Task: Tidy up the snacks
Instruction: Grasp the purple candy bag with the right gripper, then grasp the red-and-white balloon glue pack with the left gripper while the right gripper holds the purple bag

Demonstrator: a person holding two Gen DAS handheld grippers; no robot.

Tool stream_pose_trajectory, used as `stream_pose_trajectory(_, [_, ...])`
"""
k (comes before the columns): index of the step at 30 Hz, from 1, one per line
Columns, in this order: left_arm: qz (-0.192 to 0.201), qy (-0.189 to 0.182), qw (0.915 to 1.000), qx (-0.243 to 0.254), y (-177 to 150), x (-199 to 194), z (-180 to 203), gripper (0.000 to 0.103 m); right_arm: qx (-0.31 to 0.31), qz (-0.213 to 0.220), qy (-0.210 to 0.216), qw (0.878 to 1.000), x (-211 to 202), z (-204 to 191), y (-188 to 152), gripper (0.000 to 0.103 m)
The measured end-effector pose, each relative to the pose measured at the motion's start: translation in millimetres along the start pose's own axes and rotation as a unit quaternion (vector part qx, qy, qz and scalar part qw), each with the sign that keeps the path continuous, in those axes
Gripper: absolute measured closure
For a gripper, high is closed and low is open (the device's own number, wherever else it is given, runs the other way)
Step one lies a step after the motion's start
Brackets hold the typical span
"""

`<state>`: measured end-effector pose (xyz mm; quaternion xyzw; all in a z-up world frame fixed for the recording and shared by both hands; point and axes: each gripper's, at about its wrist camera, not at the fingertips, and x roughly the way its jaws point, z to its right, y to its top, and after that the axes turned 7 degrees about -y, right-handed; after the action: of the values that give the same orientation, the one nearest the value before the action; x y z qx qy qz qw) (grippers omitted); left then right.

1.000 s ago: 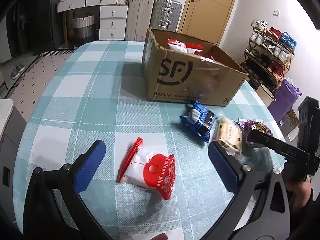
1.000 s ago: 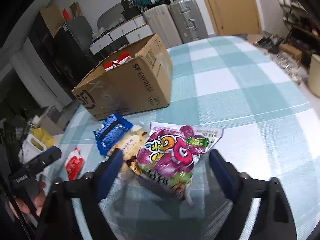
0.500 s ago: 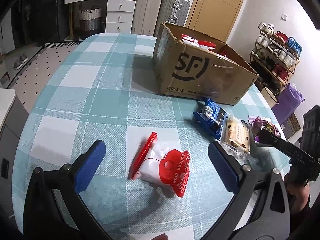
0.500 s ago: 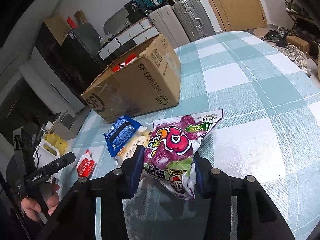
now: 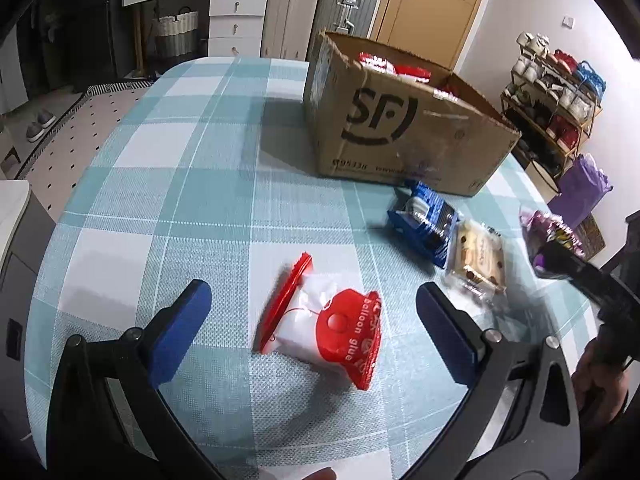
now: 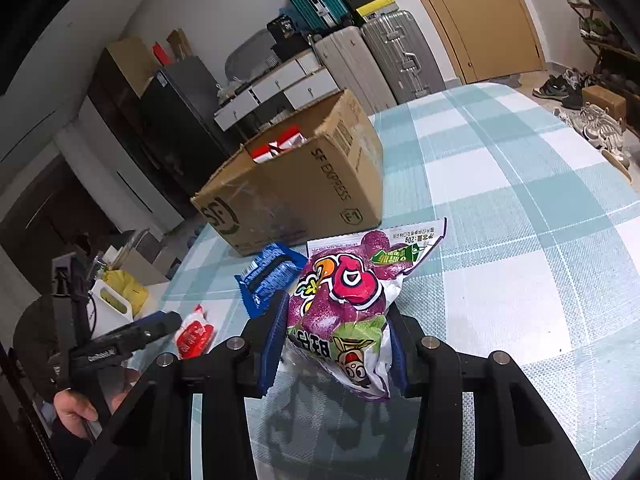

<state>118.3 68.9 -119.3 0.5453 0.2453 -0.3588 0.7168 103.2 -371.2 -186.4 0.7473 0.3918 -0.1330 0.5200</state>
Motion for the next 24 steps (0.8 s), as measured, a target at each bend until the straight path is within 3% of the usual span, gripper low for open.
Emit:
stream_pose_trajectory(19, [-0.046,0.014,0.9986,0.022,-10,27,1,0.002,0.004,-0.004,0.015,1.000,1,1,-7,0.059])
stream_pose_trajectory(24, [-0.043,0.018,0.9979,0.044,-11,28,2,0.018,0.002,-0.005,0.014,1.000,1,1,-9,0.059])
